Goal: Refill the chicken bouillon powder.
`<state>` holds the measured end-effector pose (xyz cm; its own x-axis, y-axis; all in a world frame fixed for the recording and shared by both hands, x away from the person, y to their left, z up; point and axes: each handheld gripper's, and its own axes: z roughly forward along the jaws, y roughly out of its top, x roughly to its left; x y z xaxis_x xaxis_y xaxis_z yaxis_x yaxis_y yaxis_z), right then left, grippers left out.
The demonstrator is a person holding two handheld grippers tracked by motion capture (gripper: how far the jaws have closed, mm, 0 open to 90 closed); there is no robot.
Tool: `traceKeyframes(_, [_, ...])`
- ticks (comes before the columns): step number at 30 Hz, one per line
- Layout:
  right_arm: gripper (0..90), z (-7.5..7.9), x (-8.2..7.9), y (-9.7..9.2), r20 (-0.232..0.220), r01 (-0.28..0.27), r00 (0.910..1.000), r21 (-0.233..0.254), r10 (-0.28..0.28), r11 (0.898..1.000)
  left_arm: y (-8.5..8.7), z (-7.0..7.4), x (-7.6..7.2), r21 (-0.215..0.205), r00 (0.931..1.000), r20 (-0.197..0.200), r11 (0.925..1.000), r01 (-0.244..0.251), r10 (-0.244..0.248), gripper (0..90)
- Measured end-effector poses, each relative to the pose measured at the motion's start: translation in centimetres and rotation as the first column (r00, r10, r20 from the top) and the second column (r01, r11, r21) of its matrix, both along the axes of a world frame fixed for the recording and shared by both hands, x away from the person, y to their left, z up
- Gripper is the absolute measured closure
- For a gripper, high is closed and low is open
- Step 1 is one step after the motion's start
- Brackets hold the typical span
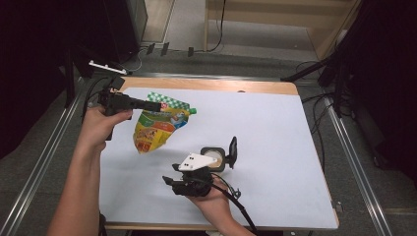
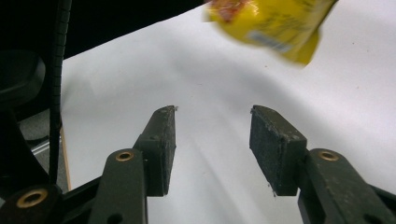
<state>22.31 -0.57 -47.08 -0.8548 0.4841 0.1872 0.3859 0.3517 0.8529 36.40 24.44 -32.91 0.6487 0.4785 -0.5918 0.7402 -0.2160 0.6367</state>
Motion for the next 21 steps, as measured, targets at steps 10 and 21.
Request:
traceKeyframes(10, [51.8, -0.1, 0.0, -0.4, -0.01, 0.006, 0.9999, -0.001, -0.006, 1.0, -1.2, -2.5, 2.0, 0.005, 0.9995, 0.028, 0.9998, -0.017, 0.017, 90.0])
traceKeyframes(21, [51.8, -0.1, 0.0, -0.5, -0.011, 0.008, 0.9999, -0.008, -0.008, 1.0, -1.7, -3.1, 2.1, -0.033, 0.9974, 0.072, 0.9995, 0.0, 0.002, 89.5])
